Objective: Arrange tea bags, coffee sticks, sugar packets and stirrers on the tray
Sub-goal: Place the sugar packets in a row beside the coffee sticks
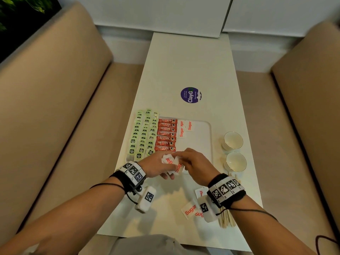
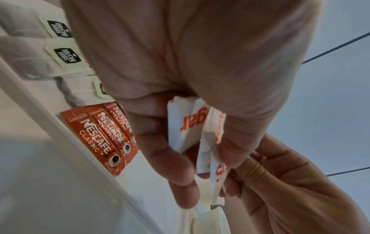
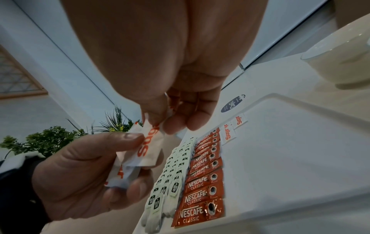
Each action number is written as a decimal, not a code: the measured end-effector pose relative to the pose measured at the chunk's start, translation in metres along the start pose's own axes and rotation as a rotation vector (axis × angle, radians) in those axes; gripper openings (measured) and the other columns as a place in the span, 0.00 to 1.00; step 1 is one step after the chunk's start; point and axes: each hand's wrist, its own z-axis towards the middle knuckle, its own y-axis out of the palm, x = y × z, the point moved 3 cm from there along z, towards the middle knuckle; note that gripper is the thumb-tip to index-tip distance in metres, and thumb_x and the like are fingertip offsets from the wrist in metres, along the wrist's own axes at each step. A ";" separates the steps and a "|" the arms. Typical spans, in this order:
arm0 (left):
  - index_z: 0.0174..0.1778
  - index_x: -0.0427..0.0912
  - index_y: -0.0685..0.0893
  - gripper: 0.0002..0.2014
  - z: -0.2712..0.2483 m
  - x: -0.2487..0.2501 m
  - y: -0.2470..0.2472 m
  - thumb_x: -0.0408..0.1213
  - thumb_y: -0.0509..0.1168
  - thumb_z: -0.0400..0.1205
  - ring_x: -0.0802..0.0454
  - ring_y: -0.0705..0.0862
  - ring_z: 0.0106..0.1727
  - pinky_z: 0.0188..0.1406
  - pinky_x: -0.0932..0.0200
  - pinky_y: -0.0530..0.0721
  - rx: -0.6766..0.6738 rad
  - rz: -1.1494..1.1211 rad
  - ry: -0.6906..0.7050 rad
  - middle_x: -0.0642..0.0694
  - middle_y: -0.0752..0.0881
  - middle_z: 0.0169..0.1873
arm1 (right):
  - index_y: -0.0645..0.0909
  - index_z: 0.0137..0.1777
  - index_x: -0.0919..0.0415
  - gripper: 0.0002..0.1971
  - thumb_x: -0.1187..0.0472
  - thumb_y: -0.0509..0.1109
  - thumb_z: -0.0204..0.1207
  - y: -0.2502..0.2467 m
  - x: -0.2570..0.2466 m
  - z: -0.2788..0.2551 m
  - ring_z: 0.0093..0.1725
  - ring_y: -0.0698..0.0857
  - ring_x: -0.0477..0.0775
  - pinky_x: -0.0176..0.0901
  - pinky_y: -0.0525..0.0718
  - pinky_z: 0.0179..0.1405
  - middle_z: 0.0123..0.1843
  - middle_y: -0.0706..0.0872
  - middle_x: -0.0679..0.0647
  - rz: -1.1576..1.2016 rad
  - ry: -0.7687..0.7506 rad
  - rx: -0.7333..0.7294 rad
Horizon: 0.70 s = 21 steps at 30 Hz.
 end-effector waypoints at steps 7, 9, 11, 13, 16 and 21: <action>0.64 0.40 0.82 0.13 0.000 0.004 -0.008 0.33 0.71 0.84 0.40 0.92 0.45 0.39 0.51 0.89 0.046 -0.043 0.015 0.37 0.92 0.51 | 0.82 0.69 0.53 0.15 0.50 0.66 0.87 -0.008 -0.001 -0.002 0.44 0.81 0.38 0.35 0.77 0.48 0.55 0.85 0.44 0.006 0.100 0.083; 0.65 0.40 0.83 0.13 -0.001 0.006 -0.010 0.33 0.71 0.84 0.40 0.93 0.47 0.39 0.53 0.90 0.058 -0.071 0.013 0.39 0.92 0.51 | 0.84 0.58 0.50 0.10 0.48 0.66 0.87 -0.008 0.001 -0.002 0.38 0.81 0.39 0.33 0.75 0.41 0.45 0.86 0.41 0.007 0.108 0.067; 0.64 0.41 0.83 0.13 -0.001 0.007 -0.012 0.33 0.71 0.84 0.38 0.93 0.49 0.39 0.53 0.91 0.058 -0.069 0.012 0.39 0.93 0.51 | 0.82 0.50 0.47 0.07 0.47 0.67 0.86 -0.007 0.004 -0.001 0.33 0.79 0.40 0.32 0.74 0.36 0.37 0.84 0.44 0.020 0.130 0.063; 0.63 0.42 0.84 0.12 0.001 0.007 -0.014 0.33 0.72 0.84 0.36 0.92 0.51 0.42 0.50 0.90 0.057 -0.040 0.012 0.38 0.93 0.51 | 0.82 0.47 0.48 0.08 0.48 0.68 0.86 -0.006 0.006 0.002 0.32 0.79 0.42 0.34 0.76 0.35 0.35 0.84 0.45 0.034 0.144 0.070; 0.62 0.43 0.85 0.12 0.003 0.007 -0.019 0.33 0.72 0.83 0.35 0.92 0.53 0.43 0.48 0.90 0.054 -0.010 0.014 0.36 0.92 0.52 | 0.84 0.50 0.50 0.07 0.49 0.69 0.85 -0.005 0.005 0.007 0.35 0.82 0.41 0.31 0.77 0.36 0.37 0.86 0.44 0.067 0.142 0.116; 0.63 0.43 0.86 0.14 0.012 0.011 -0.028 0.34 0.74 0.82 0.41 0.92 0.49 0.46 0.44 0.91 0.104 -0.008 0.023 0.36 0.92 0.52 | 0.84 0.48 0.51 0.06 0.52 0.71 0.84 -0.004 0.007 0.012 0.35 0.83 0.41 0.34 0.81 0.37 0.37 0.88 0.45 0.197 0.168 0.213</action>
